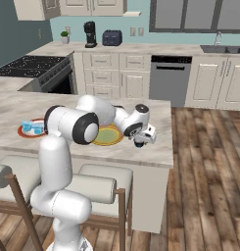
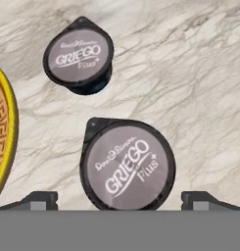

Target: Place two yogurt containers on each plate.

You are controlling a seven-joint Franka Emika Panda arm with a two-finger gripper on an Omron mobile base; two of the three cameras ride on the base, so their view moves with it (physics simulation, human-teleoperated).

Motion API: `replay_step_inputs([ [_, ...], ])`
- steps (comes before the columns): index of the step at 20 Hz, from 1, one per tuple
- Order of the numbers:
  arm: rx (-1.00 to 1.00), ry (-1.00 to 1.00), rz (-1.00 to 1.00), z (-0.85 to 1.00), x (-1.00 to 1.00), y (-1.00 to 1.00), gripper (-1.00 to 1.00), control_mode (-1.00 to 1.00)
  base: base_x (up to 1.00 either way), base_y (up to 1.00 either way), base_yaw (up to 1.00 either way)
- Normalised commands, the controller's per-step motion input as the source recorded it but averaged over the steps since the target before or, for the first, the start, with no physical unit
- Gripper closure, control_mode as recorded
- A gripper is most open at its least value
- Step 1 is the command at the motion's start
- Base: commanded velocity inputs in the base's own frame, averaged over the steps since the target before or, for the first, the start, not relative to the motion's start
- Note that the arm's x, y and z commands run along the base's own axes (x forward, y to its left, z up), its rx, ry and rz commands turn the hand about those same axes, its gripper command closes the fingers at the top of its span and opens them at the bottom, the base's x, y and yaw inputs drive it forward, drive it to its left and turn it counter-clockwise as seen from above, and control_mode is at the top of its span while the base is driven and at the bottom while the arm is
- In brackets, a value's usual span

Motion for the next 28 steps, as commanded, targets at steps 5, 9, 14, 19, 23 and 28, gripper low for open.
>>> replay_step_inputs([
  [5, 0.0, -0.06, 0.0, -0.03, 0.04, 0.0, -1.0, -1.0, 0.0, 0.0, 0.0],
  [9, 0.0, 0.0, 0.0, -0.11, 0.08, 0.0, -1.0, -1.0, 0.0, 0.0, 0.0],
  [14, 0.0, 0.0, 0.0, -0.06, 0.1, 0.0, -1.0, -1.0, 0.0, 0.0, 0.0],
  [19, 0.0, 0.0, 0.0, 0.0, 0.12, 0.0, -1.0, -1.0, 0.0, 0.0, 0.0],
  [23, 0.0, 0.0, 0.0, -0.05, 0.07, 0.0, -1.0, -1.0, 0.0, 0.0, 0.0],
  [28, 0.0, 0.01, 0.0, -0.1, 0.02, 0.0, -1.0, -1.0, 0.0, 0.0, 0.0],
])
